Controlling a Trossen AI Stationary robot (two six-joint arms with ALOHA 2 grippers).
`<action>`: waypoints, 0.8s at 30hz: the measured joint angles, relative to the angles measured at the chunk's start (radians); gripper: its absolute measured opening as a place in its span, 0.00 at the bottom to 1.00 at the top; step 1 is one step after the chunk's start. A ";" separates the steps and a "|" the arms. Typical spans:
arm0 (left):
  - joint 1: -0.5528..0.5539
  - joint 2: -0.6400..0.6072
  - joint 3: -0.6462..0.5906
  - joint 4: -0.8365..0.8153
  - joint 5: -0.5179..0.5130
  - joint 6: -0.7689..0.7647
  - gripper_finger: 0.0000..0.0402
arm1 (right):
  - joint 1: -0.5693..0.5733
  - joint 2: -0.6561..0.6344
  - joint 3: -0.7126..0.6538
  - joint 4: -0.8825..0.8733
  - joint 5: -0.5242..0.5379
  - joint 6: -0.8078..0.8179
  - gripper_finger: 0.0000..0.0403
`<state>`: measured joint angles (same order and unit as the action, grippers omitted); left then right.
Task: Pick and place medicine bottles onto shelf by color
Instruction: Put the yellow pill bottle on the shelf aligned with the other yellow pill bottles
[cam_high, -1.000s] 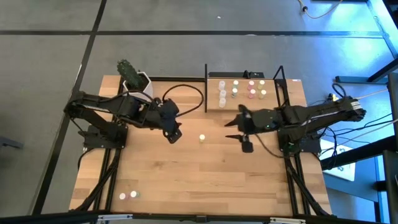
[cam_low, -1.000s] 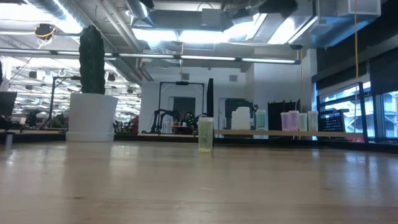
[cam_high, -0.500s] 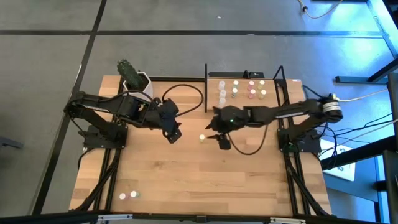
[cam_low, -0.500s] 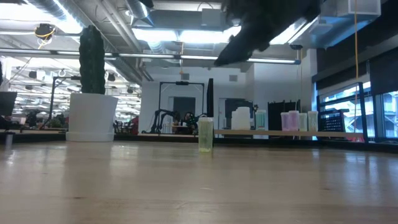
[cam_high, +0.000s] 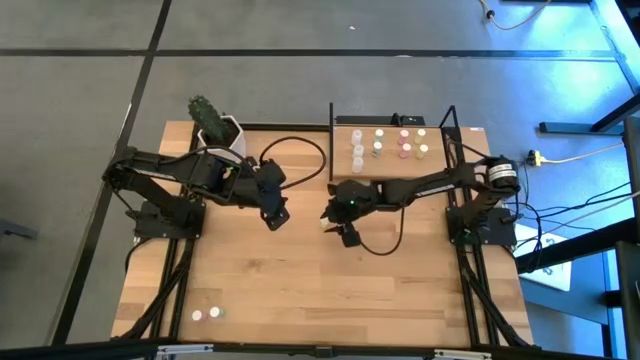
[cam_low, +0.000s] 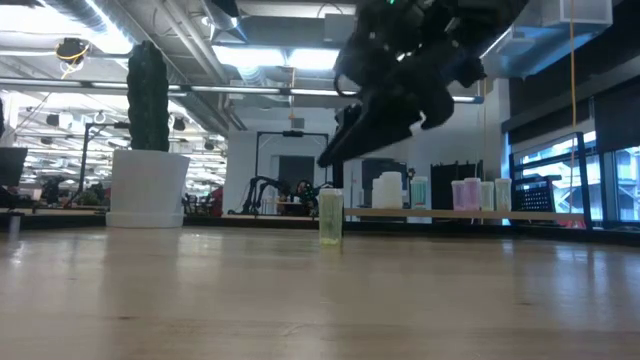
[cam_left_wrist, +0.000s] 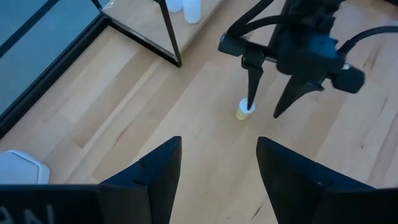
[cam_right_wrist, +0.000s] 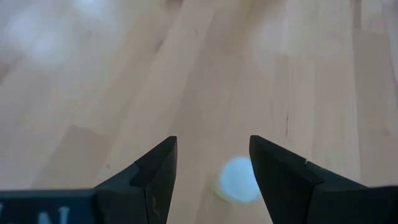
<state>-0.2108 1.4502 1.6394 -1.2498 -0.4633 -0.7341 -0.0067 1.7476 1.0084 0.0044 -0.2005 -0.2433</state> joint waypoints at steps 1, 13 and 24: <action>0.000 0.000 0.000 0.000 0.000 0.000 0.50 | -0.001 0.005 0.000 -0.001 0.012 -0.003 0.51; 0.000 0.000 0.000 0.001 0.000 -0.001 0.50 | -0.013 0.041 -0.001 -0.004 0.058 -0.028 0.51; 0.001 0.001 0.000 0.001 0.000 -0.001 0.50 | -0.034 0.048 -0.001 -0.002 0.059 -0.028 0.51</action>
<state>-0.2096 1.4509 1.6394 -1.2491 -0.4633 -0.7352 -0.0410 1.7954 1.0072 0.0024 -0.1413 -0.2718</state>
